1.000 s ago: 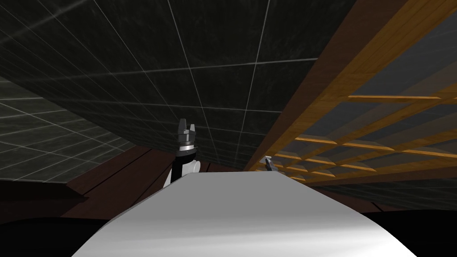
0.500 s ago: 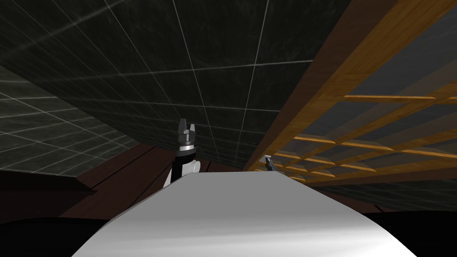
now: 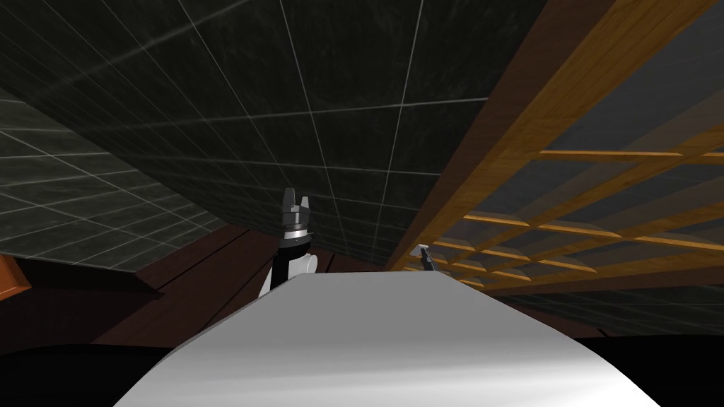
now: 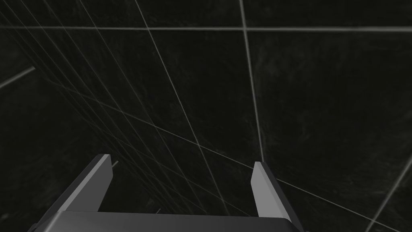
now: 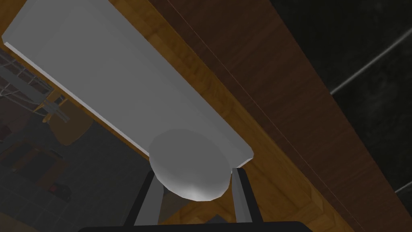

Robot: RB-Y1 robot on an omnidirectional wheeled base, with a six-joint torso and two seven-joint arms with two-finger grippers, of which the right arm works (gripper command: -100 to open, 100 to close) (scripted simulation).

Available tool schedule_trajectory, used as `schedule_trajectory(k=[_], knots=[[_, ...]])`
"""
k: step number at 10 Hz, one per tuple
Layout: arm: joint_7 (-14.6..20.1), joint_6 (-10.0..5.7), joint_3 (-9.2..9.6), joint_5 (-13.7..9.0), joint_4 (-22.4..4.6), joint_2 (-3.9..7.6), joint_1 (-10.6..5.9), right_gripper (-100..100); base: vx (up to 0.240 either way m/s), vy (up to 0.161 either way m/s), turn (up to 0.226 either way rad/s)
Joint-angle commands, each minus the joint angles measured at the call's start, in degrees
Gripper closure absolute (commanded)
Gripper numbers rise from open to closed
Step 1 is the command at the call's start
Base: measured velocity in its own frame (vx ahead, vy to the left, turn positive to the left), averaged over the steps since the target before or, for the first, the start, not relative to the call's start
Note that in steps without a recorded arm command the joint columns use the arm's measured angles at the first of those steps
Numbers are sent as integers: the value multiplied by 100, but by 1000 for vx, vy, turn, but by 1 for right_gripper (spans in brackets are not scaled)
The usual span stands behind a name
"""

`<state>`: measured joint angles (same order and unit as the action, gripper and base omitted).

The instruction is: Pull the door open

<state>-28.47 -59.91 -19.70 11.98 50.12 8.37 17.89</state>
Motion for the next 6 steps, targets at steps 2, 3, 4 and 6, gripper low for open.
schedule_trajectory(k=[2, 3, 4, 6], knots=[[415, 28, 110, -151, -42, 16, -48, 100, -47, -11, 42], [442, 28, 110, -151, -42, 16, -48, 100, -39, -7, 21], [668, 45, 167, -251, -60, 37, -79, 100, -38, -5, 35], [906, 64, 228, -359, -80, 58, -112, 100, -59, -15, 54]])
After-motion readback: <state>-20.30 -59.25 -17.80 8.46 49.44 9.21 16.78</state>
